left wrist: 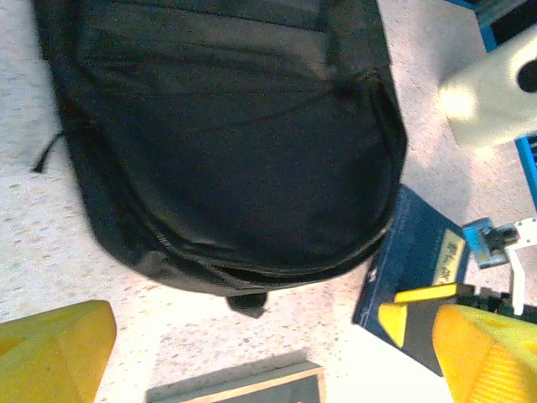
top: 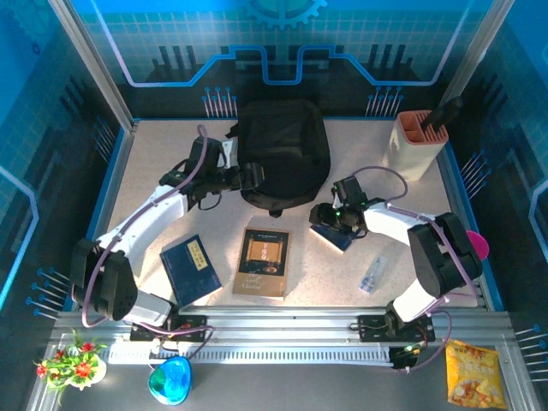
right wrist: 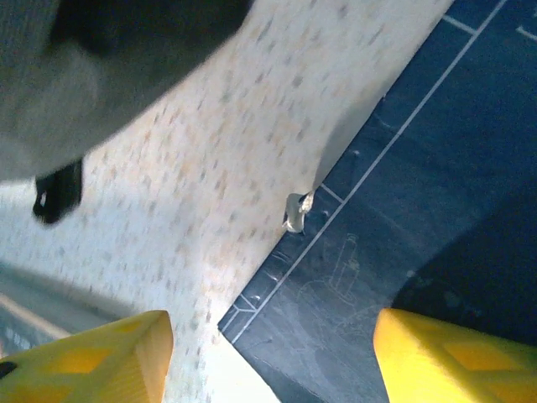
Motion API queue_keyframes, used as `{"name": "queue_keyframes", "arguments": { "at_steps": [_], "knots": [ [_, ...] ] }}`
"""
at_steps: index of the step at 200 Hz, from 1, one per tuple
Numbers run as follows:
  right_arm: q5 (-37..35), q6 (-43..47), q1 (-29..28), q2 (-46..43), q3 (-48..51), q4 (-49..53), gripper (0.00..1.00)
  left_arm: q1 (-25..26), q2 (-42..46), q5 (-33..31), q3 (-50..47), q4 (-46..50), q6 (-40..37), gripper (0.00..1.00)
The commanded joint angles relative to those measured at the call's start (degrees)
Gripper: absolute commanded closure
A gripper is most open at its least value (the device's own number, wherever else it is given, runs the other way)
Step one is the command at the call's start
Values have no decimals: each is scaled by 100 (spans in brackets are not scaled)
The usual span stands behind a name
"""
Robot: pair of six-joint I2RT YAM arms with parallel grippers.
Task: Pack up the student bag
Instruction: Move the book to the center of the table, then pick up the book at the center of the table.
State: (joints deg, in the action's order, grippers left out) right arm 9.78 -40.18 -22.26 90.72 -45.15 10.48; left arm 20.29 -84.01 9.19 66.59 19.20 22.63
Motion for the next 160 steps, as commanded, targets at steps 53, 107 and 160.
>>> {"name": "queue_keyframes", "arguments": {
  "at_steps": [53,107,160],
  "knots": [
    [169,637,-89,-1676,676,1551,36,1044,-824,506,487,-11,851,10],
    [-700,528,1107,-2039,533,2124,43,1947,-1312,292,370,-595,2103,15],
    [-850,607,1658,-1585,600,2112,65,2722,-2240,-374,950,-220,2158,26]
  ]
}}
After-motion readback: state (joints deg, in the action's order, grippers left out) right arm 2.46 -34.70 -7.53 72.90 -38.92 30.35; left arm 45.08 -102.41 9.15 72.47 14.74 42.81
